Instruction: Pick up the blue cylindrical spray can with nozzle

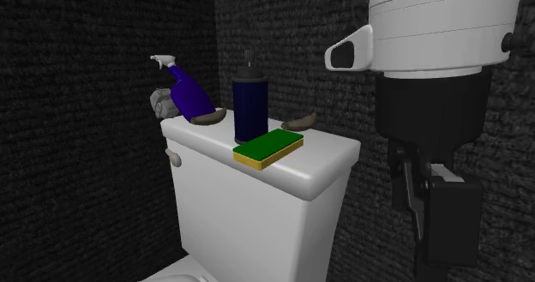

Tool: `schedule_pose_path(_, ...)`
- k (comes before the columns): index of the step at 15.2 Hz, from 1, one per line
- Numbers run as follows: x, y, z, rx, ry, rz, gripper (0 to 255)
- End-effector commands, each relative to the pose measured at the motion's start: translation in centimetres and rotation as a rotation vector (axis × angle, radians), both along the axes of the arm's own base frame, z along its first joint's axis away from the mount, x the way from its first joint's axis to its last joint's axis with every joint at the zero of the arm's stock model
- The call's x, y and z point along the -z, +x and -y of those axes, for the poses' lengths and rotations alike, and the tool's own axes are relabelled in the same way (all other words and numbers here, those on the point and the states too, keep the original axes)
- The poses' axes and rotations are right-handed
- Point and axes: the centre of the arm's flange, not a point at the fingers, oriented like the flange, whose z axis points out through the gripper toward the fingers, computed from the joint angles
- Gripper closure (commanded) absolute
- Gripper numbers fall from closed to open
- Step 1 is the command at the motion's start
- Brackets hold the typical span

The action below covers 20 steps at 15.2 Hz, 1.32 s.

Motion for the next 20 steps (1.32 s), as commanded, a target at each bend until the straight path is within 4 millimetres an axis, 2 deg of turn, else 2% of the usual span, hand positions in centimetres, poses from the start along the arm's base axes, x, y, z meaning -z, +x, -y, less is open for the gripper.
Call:
schedule_pose_path(1,0.0,0.0,0.0,0.000,0.000,0.000,0)
schedule_pose_path(10,-2.4,6.1,5.5,0.144,-0.079,0.221,0)
schedule_pose_path(20,-7.0,11.1,12.2,0.303,-0.167,0.466,0)
